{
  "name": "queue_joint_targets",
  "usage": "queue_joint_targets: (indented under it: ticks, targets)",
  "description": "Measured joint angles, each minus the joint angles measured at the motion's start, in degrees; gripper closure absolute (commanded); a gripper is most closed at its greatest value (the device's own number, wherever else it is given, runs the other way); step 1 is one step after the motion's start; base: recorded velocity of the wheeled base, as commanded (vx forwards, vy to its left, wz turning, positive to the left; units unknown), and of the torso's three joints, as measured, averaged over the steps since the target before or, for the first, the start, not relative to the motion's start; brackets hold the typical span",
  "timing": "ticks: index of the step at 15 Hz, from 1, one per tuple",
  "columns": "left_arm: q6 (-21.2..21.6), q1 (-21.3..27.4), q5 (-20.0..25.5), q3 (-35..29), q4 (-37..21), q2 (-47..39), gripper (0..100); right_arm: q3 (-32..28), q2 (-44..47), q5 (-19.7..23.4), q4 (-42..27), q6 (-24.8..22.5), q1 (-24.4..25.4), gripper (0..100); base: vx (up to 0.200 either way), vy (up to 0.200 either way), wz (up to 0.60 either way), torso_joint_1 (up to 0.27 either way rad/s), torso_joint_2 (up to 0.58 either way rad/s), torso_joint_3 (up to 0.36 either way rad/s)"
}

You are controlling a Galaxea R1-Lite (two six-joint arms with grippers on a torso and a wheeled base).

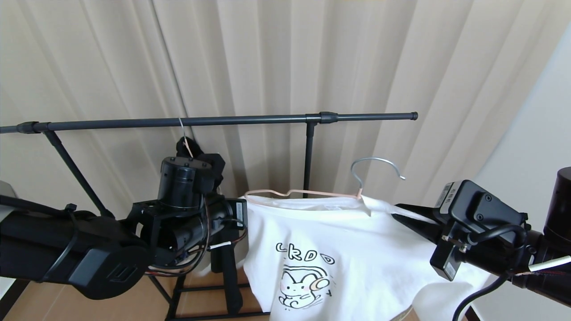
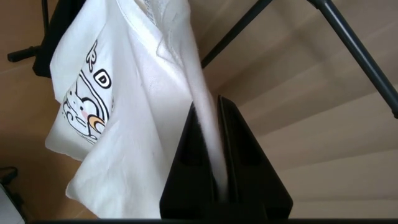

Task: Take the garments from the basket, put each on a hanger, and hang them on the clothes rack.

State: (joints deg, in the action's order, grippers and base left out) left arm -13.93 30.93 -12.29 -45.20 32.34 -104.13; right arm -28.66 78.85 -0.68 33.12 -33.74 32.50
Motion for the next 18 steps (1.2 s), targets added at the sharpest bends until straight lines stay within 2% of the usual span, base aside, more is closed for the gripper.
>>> queue_joint_targets:
  ticks: [11, 18]
  targets:
    - [0.6, 0.6, 0.2, -0.8, 0.0, 2.6, 100, 0.4, 0.9, 0.0, 0.2, -0.8, -0.6, 100, 0.000, 0.000, 0.00, 0.000, 0.00, 0.000]
    - [1.9, 6.2, 0.1, -0.7, -0.2, 6.4, 100, -0.3, 2.9, 1.0, 0.7, 0.2, -0.4, 100, 0.000, 0.000, 0.00, 0.000, 0.00, 0.000]
